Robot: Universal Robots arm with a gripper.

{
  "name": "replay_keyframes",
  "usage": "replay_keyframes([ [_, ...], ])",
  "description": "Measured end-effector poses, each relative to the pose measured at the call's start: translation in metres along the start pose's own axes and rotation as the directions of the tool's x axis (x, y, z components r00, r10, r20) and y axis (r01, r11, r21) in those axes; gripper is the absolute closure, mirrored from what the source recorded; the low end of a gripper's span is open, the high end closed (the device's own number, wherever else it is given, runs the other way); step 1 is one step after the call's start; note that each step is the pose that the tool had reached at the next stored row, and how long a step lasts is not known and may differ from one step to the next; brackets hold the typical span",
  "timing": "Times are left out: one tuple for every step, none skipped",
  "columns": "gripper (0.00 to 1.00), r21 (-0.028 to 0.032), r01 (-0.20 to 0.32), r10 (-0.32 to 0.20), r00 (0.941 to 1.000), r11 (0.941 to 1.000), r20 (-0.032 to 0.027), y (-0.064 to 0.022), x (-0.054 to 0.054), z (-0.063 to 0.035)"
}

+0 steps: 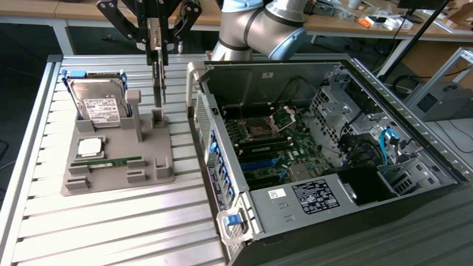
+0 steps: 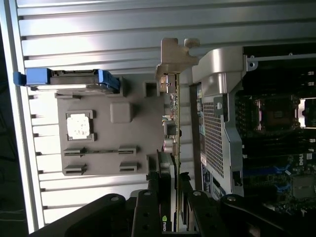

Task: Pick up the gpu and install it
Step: 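Pick up the gpu and move the gpu toward the slot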

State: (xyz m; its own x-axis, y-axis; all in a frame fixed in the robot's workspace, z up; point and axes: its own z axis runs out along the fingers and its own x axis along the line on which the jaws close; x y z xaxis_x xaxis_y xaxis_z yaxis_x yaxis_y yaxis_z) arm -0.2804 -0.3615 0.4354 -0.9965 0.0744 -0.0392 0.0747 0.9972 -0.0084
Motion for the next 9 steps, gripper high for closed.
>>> replay_keyframes([
  [0.73,0.0000,0.000,0.000,1.0000,1.0000,0.0000,-0.0008,-0.0005,0.0000],
  [0.73,0.0000,0.000,0.000,1.0000,1.0000,-0.0001,-0.0016,-0.0009,0.0000],
  [0.73,0.0000,0.000,0.000,1.0000,1.0000,-0.0001,-0.0025,-0.0014,0.0001],
  [0.73,0.0000,0.000,0.000,1.0000,1.0000,-0.0001,-0.0035,-0.0020,0.0001],
  [0.73,-0.0001,0.000,0.000,1.0000,1.0000,-0.0002,-0.0045,-0.0026,0.0002],
  [0.73,0.0000,0.000,0.000,1.0000,1.0000,-0.0002,-0.0053,-0.0033,0.0002],
  [0.73,0.0000,0.000,0.000,1.0000,1.0000,-0.0003,-0.0060,-0.0042,0.0003],
  [0.73,0.0000,0.000,0.000,1.0000,1.0000,-0.0005,-0.0065,-0.0052,0.0003],
  [0.73,0.0001,0.000,0.000,1.0000,1.0000,-0.0008,-0.0069,-0.0065,0.0003],
])
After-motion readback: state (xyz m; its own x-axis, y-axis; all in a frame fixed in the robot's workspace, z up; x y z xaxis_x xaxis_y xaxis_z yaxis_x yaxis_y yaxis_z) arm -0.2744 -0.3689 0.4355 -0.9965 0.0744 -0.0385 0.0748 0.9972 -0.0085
